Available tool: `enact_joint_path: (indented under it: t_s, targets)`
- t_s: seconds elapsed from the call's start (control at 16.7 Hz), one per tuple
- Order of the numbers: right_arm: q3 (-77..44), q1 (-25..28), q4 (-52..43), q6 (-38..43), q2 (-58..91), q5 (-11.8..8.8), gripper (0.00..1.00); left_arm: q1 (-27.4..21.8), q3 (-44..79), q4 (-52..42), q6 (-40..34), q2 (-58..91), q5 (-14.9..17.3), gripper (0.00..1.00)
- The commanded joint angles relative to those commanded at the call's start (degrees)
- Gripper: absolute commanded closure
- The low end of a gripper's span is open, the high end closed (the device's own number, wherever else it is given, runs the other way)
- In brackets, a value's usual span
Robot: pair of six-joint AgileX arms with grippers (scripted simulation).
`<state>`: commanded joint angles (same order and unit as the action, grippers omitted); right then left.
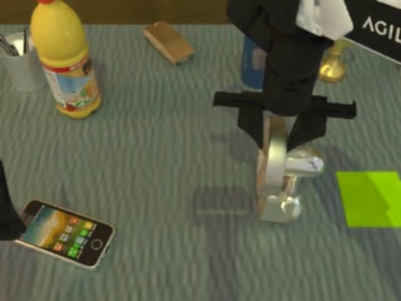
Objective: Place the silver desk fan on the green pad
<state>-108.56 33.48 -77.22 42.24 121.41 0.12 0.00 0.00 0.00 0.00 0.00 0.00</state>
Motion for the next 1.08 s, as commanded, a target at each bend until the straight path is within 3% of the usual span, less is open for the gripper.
enact_joint_path:
  t_s: [0.36,0.78,1.08]
  targets:
    - [-0.2,-0.08,-0.18,0.05,0.04,-0.02,1.0,0.0,0.0,0.0,0.0,0.0,0.0,0.0]
    - [-13.05,0.3,-11.37,0.05,1.64,-0.01,1.0,0.0,0.0,0.0,0.0,0.0,0.0,0.0]
    - [-13.99,0.04,-12.22,0.08,1.49,-0.03,1.0,0.0,0.0,0.0,0.0,0.0,0.0,0.0]
